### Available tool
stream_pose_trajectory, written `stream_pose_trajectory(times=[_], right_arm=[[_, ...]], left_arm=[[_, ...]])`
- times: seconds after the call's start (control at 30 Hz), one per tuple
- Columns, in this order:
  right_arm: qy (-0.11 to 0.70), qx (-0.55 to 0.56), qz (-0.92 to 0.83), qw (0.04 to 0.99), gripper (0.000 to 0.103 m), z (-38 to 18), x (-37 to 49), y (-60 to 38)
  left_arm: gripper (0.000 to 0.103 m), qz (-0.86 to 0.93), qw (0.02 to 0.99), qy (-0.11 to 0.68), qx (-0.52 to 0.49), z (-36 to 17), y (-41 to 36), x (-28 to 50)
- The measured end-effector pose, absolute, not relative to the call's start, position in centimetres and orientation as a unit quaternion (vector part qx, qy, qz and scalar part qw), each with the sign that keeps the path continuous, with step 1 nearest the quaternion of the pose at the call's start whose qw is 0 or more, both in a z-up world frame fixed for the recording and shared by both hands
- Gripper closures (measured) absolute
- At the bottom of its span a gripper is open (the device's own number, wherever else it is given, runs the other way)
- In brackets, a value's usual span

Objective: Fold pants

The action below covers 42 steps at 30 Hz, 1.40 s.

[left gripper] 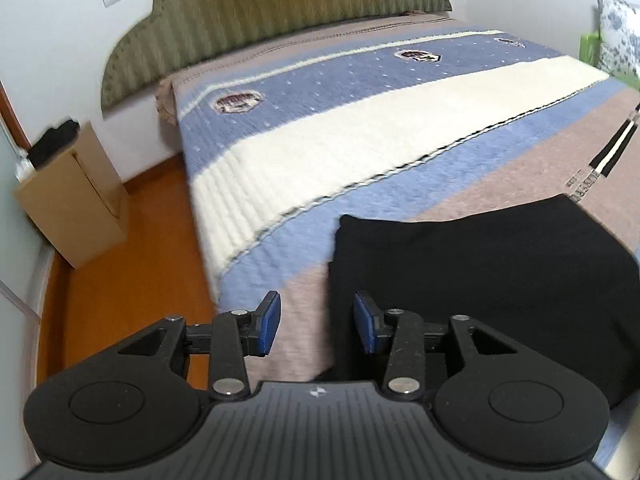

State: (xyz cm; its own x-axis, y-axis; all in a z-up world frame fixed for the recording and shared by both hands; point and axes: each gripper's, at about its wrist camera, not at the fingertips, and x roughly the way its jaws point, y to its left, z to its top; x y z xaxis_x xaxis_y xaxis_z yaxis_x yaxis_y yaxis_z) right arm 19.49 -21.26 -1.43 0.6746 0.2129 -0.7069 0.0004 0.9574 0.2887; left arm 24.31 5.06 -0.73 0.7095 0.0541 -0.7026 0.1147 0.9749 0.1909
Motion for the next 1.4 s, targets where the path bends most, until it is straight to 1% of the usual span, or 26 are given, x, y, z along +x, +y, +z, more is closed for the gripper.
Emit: stream_pose_trajectory(times=[0.03, 0.13, 0.27, 0.3, 0.37, 0.4, 0.43, 0.5, 0.6, 0.67, 0.7, 0.77, 0.83, 0.87, 0.93, 1.0, 1.03, 1.1, 1.13, 1.17, 1.2, 1.23, 1.27, 1.4], right_arm=[[0.400, 0.143, 0.063, 0.903, 0.034, -1.5, 19.1, -21.5], [0.414, 0.167, 0.073, 0.892, 0.033, -2.7, 18.3, -22.1], [0.442, 0.214, 0.080, 0.867, 0.033, -5.3, 17.5, -22.6], [0.446, 0.242, 0.094, 0.856, 0.036, -6.0, 17.2, -22.7], [0.456, 0.262, 0.109, 0.843, 0.048, -6.9, 16.8, -22.4], [0.459, 0.240, 0.096, 0.850, 0.062, -7.0, 16.6, -22.0], [0.460, 0.229, 0.089, 0.853, 0.067, -7.1, 16.4, -22.0], [0.458, 0.244, 0.086, 0.850, 0.073, -7.2, 16.1, -22.6], [0.462, 0.225, 0.080, 0.854, 0.074, -6.9, 15.6, -22.5], [0.461, 0.214, 0.067, 0.859, 0.068, -6.3, 15.2, -22.0], [0.452, 0.214, 0.057, 0.864, 0.063, -5.7, 14.7, -21.9], [0.426, 0.199, 0.050, 0.881, 0.059, -3.9, 13.4, -21.6], [0.401, 0.171, 0.044, 0.899, 0.039, -2.2, 11.8, -20.9], [0.387, 0.153, 0.039, 0.908, 0.036, -1.2, 10.9, -20.4], [0.364, 0.124, 0.033, 0.923, 0.024, 0.4, 9.4, -19.4], [0.342, 0.105, 0.022, 0.934, 0.016, 1.9, 8.0, -18.4], [0.331, 0.096, 0.017, 0.939, 0.014, 2.6, 7.6, -18.0], [0.303, 0.070, -0.003, 0.950, 0.003, 4.0, 6.6, -17.0], [0.286, 0.054, -0.014, 0.956, 0.000, 4.7, 5.9, -16.3], [0.269, 0.037, -0.023, 0.962, 0.000, 5.3, 5.3, -15.6], [0.253, 0.020, -0.032, 0.967, 0.000, 5.8, 4.7, -15.0], [0.243, 0.008, -0.041, 0.969, 0.000, 6.3, 4.3, -14.6], [0.234, -0.001, -0.049, 0.971, 0.000, 6.7, 3.9, -14.0], [0.223, 0.001, -0.048, 0.974, 0.000, 7.2, 2.6, -12.7]], left_arm=[[0.063, -0.032, 0.917, 0.385, 0.099, -0.5, 5.7, 24.0], [0.063, -0.084, 0.912, 0.397, 0.053, 0.1, 7.2, 22.6], [0.063, -0.117, 0.912, 0.388, 0.069, -0.1, 6.8, 20.1], [0.063, -0.108, 0.910, 0.390, 0.089, -0.6, 6.2, 19.8], [0.061, -0.076, 0.904, 0.397, 0.140, -2.0, 5.0, 19.8], [0.061, -0.057, 0.902, 0.397, 0.158, -2.6, 4.8, 19.8], [0.061, -0.051, 0.902, 0.396, 0.163, -2.9, 5.0, 19.6], [0.061, -0.046, 0.902, 0.397, 0.162, -3.1, 5.2, 19.5], [0.061, -0.019, 0.905, 0.390, 0.171, -2.4, 5.5, 19.1], [0.061, -0.017, 0.912, 0.383, 0.146, -0.9, 6.1, 18.3], [0.061, -0.020, 0.917, 0.377, 0.130, -0.1, 6.5, 17.8], [0.061, -0.029, 0.926, 0.363, 0.102, 1.7, 6.9, 16.8], [0.061, -0.040, 0.932, 0.351, 0.082, 3.2, 6.6, 15.7], [0.061, -0.047, 0.934, 0.345, 0.075, 3.9, 6.2, 15.2], [0.060, -0.055, 0.938, 0.337, 0.065, 4.8, 5.5, 14.3], [0.060, -0.056, 0.941, 0.329, 0.063, 5.4, 4.4, 13.4], [0.060, -0.055, 0.942, 0.324, 0.064, 5.6, 3.9, 13.1], [0.058, -0.044, 0.945, 0.315, 0.074, 5.9, 2.7, 12.2], [0.055, -0.038, 0.947, 0.310, 0.079, 6.0, 2.2, 11.8], [0.045, -0.033, 0.948, 0.306, 0.083, 5.9, 1.9, 11.5], [0.031, -0.026, 0.950, 0.301, 0.085, 5.9, 1.6, 11.1], [0.027, -0.020, 0.952, 0.295, 0.083, 5.9, 1.4, 10.7], [0.025, -0.018, 0.954, 0.289, 0.081, 6.0, 1.4, 10.3], [0.024, -0.023, 0.954, 0.289, 0.078, 5.9, 1.1, 9.4]])
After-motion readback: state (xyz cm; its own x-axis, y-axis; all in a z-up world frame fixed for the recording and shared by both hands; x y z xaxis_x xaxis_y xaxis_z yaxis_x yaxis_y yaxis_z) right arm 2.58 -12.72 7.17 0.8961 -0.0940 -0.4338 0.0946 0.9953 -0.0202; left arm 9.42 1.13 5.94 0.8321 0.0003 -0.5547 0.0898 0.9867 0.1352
